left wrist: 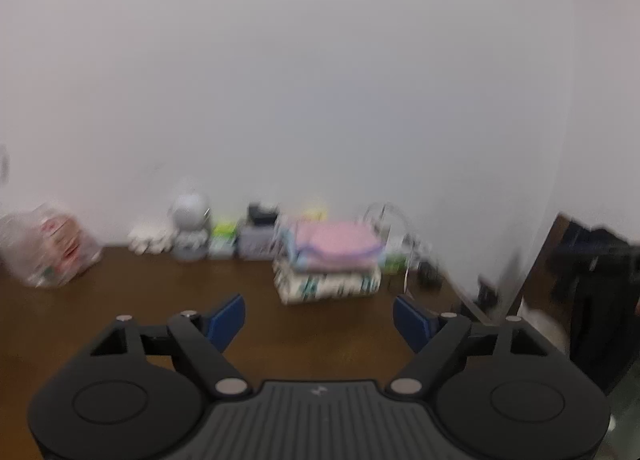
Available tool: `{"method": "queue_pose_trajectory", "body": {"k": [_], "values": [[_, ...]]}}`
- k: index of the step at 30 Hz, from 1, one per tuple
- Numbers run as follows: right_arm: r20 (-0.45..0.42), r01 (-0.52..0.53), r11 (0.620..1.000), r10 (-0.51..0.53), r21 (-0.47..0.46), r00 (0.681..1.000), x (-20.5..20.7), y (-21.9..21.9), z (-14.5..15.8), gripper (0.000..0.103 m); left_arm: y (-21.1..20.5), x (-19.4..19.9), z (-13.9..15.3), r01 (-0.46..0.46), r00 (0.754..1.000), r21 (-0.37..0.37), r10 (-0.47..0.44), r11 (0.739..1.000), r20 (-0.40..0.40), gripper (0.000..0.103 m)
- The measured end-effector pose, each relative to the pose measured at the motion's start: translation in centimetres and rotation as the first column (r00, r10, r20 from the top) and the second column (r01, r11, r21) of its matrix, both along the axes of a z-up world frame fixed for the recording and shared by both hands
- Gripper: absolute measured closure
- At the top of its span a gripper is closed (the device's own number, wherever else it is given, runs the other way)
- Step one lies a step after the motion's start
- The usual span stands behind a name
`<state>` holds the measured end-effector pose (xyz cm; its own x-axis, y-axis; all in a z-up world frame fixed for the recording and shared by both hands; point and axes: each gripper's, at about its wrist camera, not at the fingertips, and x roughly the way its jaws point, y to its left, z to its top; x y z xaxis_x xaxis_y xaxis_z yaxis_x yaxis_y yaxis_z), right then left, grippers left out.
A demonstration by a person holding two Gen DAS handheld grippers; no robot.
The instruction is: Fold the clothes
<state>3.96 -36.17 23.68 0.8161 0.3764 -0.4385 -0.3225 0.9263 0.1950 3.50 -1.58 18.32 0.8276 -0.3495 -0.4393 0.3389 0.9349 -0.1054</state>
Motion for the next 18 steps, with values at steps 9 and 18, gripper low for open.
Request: {"method": "queue_pose_trajectory", "body": {"k": [9,18], "values": [[-0.067,0.006,0.999,-0.009,-0.049,0.998,-9.3,7.6,-10.0,0.001,3.5,-8.5,-11.1,-0.171,0.973,0.104,0.184,0.98,-0.137,0.011],[-0.135,0.1,0.991,-0.112,-0.094,0.985,-9.4,12.7,-18.9,0.0,4.9,-8.1,-15.8,-0.316,0.925,0.151,0.34,0.937,-0.169,0.01]]}}
